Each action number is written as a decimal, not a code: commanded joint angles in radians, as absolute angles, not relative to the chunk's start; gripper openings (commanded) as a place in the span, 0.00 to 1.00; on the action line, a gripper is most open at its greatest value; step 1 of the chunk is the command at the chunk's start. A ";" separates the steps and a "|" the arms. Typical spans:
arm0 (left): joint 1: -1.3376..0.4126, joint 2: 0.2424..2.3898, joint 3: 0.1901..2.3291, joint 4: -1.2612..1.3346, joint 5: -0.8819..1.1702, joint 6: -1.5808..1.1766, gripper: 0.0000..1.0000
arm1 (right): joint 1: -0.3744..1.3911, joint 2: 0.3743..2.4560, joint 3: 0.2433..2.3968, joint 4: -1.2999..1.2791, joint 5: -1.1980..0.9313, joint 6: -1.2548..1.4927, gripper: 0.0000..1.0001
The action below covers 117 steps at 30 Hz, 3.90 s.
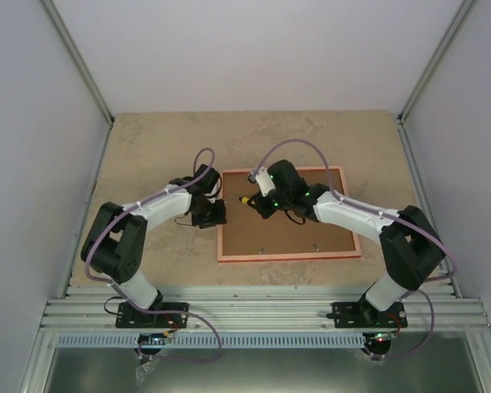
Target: Take the photo out of the frame
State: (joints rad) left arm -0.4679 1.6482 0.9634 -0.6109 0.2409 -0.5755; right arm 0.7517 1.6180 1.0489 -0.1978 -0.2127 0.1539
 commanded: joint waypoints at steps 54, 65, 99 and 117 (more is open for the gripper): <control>-0.471 1.744 0.996 -0.617 0.187 -0.514 0.16 | 0.805 1.890 1.272 -0.311 -0.219 0.158 0.01; -0.471 1.744 0.984 -0.603 0.182 -0.518 0.16 | 0.824 1.876 1.283 -0.378 -0.241 0.114 0.00; -0.471 1.747 0.977 -0.591 0.174 -0.516 0.15 | 0.810 1.862 1.301 -0.526 -0.115 0.082 0.00; -0.471 1.740 0.978 -0.595 0.168 -0.524 0.15 | 0.789 1.788 1.251 -0.478 -0.130 0.091 0.00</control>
State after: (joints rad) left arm -0.4686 1.7222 1.0084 -0.6140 0.1852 -0.5163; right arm 0.7967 1.8240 1.2835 -0.4477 -0.1299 0.0780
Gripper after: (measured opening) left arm 0.190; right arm 0.178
